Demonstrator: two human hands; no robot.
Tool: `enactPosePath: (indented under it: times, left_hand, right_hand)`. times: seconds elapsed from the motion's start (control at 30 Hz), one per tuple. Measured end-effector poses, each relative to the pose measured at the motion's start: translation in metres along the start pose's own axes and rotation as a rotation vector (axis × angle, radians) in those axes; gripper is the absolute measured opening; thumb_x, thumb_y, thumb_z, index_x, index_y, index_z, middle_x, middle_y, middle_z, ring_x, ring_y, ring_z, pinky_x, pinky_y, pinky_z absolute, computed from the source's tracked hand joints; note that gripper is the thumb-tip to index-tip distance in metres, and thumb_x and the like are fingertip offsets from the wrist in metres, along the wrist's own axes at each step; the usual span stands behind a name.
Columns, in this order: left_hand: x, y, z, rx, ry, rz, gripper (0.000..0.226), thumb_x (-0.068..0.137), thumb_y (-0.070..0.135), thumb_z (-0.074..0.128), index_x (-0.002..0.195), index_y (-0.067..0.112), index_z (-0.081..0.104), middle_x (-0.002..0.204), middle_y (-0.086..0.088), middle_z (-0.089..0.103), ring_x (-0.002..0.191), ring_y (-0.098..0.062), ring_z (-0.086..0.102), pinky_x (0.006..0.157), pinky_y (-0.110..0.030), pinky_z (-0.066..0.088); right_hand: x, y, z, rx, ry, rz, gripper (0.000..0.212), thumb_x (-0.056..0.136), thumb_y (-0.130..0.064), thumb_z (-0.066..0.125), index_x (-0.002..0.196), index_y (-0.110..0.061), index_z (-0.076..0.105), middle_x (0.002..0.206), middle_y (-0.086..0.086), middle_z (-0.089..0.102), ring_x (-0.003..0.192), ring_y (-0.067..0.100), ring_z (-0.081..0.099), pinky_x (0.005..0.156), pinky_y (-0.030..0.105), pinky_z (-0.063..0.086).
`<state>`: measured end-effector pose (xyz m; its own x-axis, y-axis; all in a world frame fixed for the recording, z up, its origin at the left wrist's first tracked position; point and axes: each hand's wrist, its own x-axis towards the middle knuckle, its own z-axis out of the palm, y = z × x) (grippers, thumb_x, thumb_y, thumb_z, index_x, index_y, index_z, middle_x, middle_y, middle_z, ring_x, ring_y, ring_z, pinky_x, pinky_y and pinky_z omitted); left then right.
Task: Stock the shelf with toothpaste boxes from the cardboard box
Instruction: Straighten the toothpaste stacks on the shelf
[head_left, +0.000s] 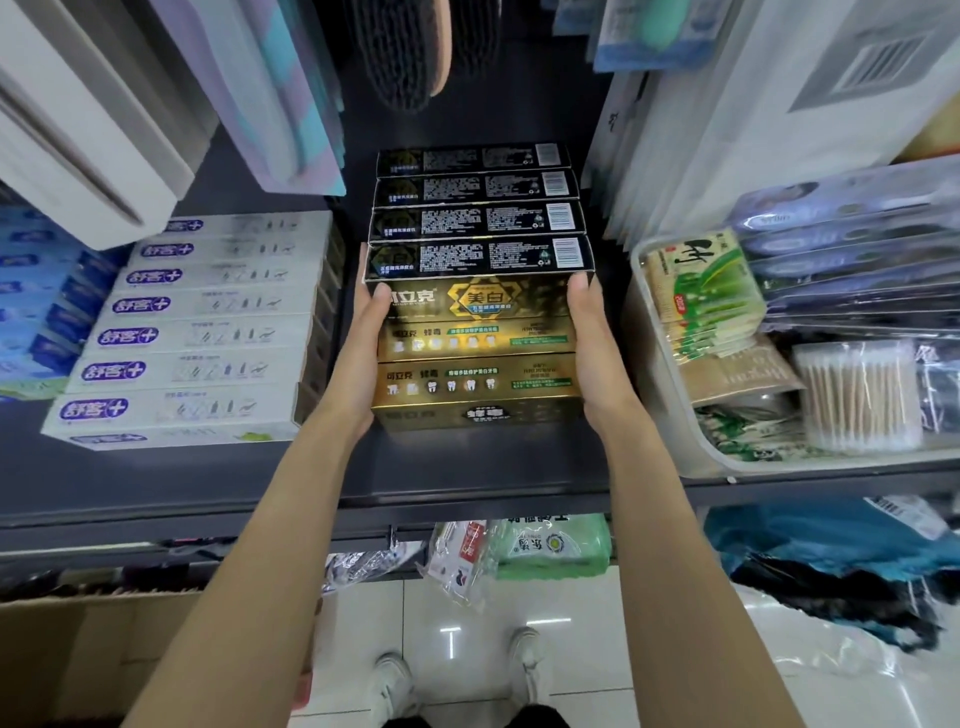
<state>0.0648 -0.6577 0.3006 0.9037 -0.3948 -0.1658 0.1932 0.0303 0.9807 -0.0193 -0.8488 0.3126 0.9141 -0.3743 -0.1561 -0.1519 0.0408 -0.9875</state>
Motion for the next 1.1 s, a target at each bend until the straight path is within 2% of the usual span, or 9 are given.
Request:
enactPosePath:
  times: [0.23, 0.37, 0.53, 0.6, 0.67, 0.77, 0.83, 0.97, 1.1]
  left_hand:
    - [0.002, 0.002, 0.001, -0.051, -0.004, -0.031, 0.073, 0.083, 0.066, 0.045, 0.145, 0.031, 0.033, 0.139, 0.003, 0.052, 0.128, -0.018, 0.050, 0.107, -0.049, 0.037]
    - [-0.004, 0.004, 0.005, -0.054, -0.007, -0.018, 0.067, 0.087, 0.065, 0.038, 0.144, 0.029, 0.036, 0.138, 0.001, 0.053, 0.127, -0.019, 0.051, 0.108, -0.050, 0.036]
    - [-0.016, 0.008, 0.000, 0.038, 0.223, 0.074, 0.072, 0.081, 0.069, 0.048, 0.143, 0.033, 0.037, 0.147, 0.007, 0.042, 0.135, -0.012, 0.039, 0.114, -0.046, 0.028]
    - [-0.036, 0.011, 0.002, 0.061, 0.336, 0.109, 0.061, 0.087, 0.055, 0.048, 0.142, 0.030, 0.040, 0.146, 0.008, 0.043, 0.134, -0.006, 0.040, 0.115, -0.038, 0.028]
    - [-0.059, 0.003, 0.005, 0.057, 0.334, 0.109, 0.054, 0.093, 0.028, 0.052, 0.144, 0.024, 0.036, 0.147, 0.007, 0.041, 0.133, -0.002, 0.039, 0.113, -0.029, 0.029]
    - [-0.077, -0.013, 0.012, 0.217, 0.146, 0.052, 0.083, 0.085, -0.002, 0.061, 0.151, 0.022, 0.016, 0.146, 0.010, 0.039, 0.134, -0.004, 0.036, 0.115, -0.030, 0.027]
    - [-0.073, -0.021, 0.014, 0.360, 0.112, 0.055, 0.092, 0.083, -0.001, 0.066, 0.151, 0.022, 0.008, 0.144, 0.011, 0.040, 0.134, -0.005, 0.036, 0.116, -0.029, 0.024]
    - [-0.068, -0.024, 0.019, 0.515, 0.174, 0.112, 0.092, 0.084, 0.006, 0.067, 0.151, 0.020, 0.005, 0.147, 0.009, 0.036, 0.134, -0.004, 0.033, 0.106, -0.010, 0.020]
    - [-0.065, -0.027, 0.018, 0.546, 0.162, 0.129, 0.095, 0.084, 0.008, 0.067, 0.151, 0.021, 0.002, 0.152, 0.006, 0.032, 0.138, -0.006, 0.030, 0.111, -0.017, 0.023]
  right_hand:
    - [0.003, 0.002, -0.003, 0.045, -0.068, 0.052, 0.088, 0.073, -0.083, 0.034, 0.148, -0.044, 0.011, 0.154, -0.020, 0.023, 0.141, 0.002, 0.021, 0.119, 0.044, 0.017]
    - [0.002, 0.001, -0.003, 0.033, -0.070, 0.042, 0.081, 0.081, -0.078, 0.031, 0.149, -0.040, 0.011, 0.156, -0.016, 0.022, 0.142, 0.004, 0.020, 0.119, 0.044, 0.017]
    - [-0.024, -0.007, -0.001, -0.026, 0.192, -0.077, 0.056, 0.101, -0.040, 0.034, 0.151, -0.026, 0.016, 0.157, -0.011, 0.019, 0.142, 0.002, 0.018, 0.116, 0.024, 0.016]
    - [-0.044, 0.001, 0.000, -0.180, 0.201, -0.150, 0.064, 0.097, -0.033, 0.048, 0.151, -0.020, 0.017, 0.157, -0.007, 0.020, 0.143, 0.003, 0.017, 0.115, 0.020, 0.016]
    - [-0.062, 0.015, 0.003, -0.367, 0.159, -0.183, 0.077, 0.091, -0.025, 0.060, 0.151, -0.019, 0.012, 0.158, 0.001, 0.017, 0.144, 0.009, 0.015, 0.108, 0.009, 0.015]
    - [-0.071, 0.032, 0.009, -0.529, 0.144, -0.177, 0.085, 0.087, -0.015, 0.065, 0.151, -0.021, 0.008, 0.157, 0.006, 0.019, 0.142, 0.014, 0.019, 0.094, -0.002, 0.012]
    - [-0.068, 0.035, 0.011, -0.591, 0.171, -0.192, 0.081, 0.089, -0.013, 0.062, 0.151, -0.019, 0.011, 0.156, 0.006, 0.023, 0.140, 0.017, 0.026, 0.094, 0.003, 0.015]
    - [-0.064, 0.036, 0.011, -0.645, 0.196, -0.211, 0.076, 0.091, -0.014, 0.060, 0.151, -0.014, 0.014, 0.154, 0.007, 0.026, 0.133, 0.018, 0.033, 0.091, 0.006, 0.020]
    - [-0.062, 0.034, 0.010, -0.658, 0.201, -0.220, 0.078, 0.090, -0.013, 0.061, 0.151, -0.014, 0.014, 0.152, 0.009, 0.028, 0.134, 0.022, 0.034, 0.095, 0.011, 0.023]
